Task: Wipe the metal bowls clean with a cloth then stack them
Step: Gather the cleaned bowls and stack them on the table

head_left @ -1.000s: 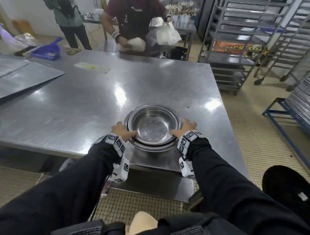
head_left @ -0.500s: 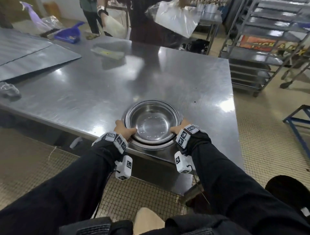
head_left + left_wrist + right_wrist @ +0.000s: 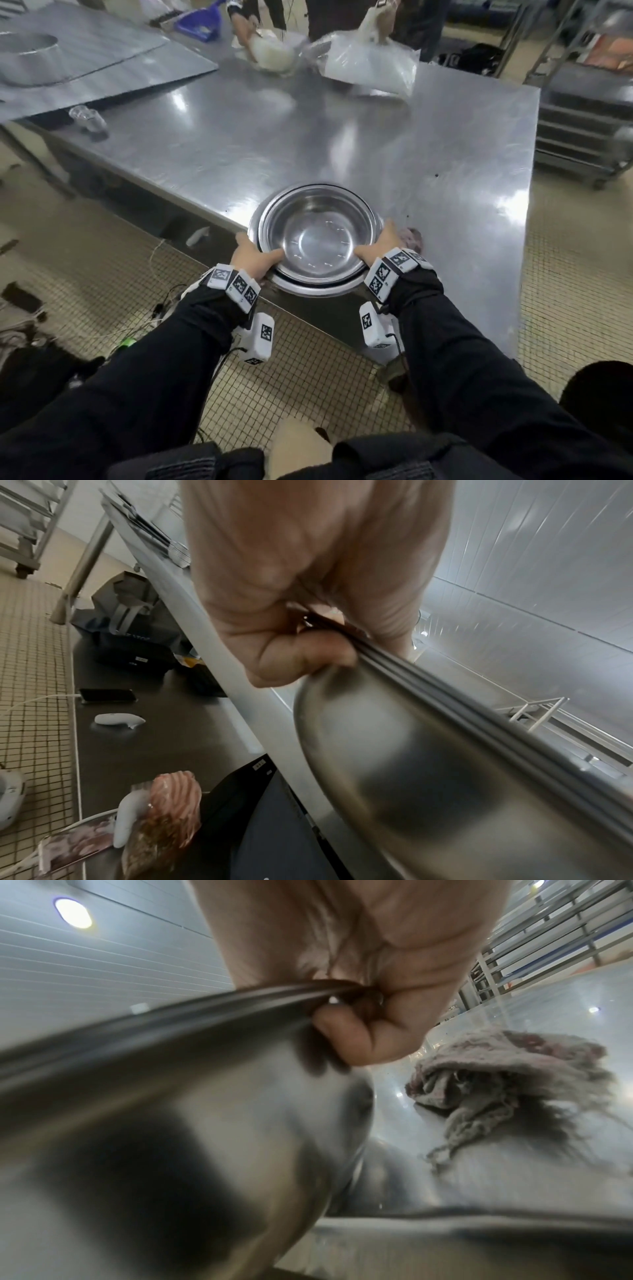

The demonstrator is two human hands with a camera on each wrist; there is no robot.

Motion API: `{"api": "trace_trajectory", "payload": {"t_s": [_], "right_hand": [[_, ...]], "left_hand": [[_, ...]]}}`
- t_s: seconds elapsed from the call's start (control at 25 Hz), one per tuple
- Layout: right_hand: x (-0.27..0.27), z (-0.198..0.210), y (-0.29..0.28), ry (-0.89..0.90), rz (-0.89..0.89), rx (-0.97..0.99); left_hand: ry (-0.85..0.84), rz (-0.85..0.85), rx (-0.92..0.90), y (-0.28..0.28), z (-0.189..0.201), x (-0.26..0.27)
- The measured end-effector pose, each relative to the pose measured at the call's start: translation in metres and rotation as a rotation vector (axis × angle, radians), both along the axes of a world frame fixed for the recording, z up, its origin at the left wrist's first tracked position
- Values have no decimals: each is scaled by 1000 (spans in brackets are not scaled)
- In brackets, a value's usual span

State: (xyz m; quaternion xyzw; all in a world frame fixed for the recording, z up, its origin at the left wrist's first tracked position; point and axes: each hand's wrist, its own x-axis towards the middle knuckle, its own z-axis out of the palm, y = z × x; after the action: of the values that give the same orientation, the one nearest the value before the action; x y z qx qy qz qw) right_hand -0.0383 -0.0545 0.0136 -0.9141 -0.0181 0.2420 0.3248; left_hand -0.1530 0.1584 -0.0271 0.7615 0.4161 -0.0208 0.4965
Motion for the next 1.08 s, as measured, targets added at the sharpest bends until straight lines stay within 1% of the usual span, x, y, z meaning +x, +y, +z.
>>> {"api": "trace_trajectory", "payload": {"t_s": [0.04, 0.12, 0.28, 0.44, 0.6, 0.68, 0.8, 0.96, 1.08], "right_hand": [[-6, -2, -1, 11, -4, 18], [-19, -6, -3, 14, -22, 27], [-50, -9, -6, 18, -31, 28], [-95, -21, 3, 79, -55, 42], [-148, -48, 14, 139, -123, 63], [-171, -68, 18, 179, -156, 37], [-190, -112, 19, 265, -202, 20], [-177, -187, 10, 286, -241, 21], [-145, -253, -2, 262, -244, 23]], "left_hand": [[3, -5, 9, -1, 0, -7], [-10, -4, -45, -2, -3, -18], [-90, -3, -95, -7, -3, -53], [-108, -14, -118, 11, -7, -102], [-14, -62, -172, 35, -21, -148], [71, -108, -142, 42, -35, -166], [151, -153, -115, 48, -68, -176], [210, -203, -101, 41, -133, -160], [181, -229, -125, 30, -209, -124]]}}
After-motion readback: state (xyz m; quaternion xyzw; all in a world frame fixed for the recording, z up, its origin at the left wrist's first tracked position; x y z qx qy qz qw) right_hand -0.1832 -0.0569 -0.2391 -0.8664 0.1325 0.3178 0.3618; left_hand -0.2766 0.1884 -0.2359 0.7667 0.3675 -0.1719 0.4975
